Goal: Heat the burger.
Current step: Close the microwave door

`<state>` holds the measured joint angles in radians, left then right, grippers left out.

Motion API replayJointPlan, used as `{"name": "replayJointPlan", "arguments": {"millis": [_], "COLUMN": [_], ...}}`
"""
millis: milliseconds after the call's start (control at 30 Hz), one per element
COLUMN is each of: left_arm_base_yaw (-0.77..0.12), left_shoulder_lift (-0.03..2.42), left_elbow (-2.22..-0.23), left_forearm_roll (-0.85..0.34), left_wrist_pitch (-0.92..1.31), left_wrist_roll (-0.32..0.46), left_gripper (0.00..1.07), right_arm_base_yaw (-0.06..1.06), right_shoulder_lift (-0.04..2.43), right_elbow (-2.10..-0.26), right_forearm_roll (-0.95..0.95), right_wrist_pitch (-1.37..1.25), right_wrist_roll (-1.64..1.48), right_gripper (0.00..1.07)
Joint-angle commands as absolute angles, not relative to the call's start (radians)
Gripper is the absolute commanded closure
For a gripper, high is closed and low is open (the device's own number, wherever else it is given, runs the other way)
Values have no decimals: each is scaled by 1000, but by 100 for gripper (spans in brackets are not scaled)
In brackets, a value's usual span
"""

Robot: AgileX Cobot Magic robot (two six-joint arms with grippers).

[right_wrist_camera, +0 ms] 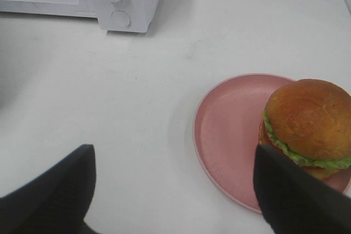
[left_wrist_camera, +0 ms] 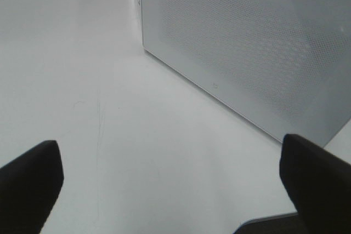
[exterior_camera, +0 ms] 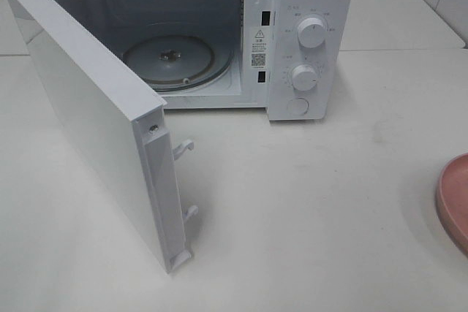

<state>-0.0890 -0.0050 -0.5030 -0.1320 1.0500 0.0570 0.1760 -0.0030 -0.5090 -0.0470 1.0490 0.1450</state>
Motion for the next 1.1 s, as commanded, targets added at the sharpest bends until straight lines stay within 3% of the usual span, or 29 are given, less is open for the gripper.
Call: {"name": "replayJointPlan", "arguments": {"millis": [33,1100], "left_arm_base_yaw": [-87,-87], "left_shoulder_lift": [-23,-24], "left_elbow": [-500,-500], "left_forearm_roll": [-133,-133], "left_wrist_pitch": [1036,1036], "left_wrist_roll": [52,52], "left_gripper": [6,6], "right_arm_base_yaw": [155,155], "right_shoulder_lift": [-30,-30], "right_elbow": [-507,-507], "right_forearm_roll": [-45,-45], "right_wrist_pitch": [1037,1037], "right_wrist_roll": [134,135], "right_gripper": [31,31]}}
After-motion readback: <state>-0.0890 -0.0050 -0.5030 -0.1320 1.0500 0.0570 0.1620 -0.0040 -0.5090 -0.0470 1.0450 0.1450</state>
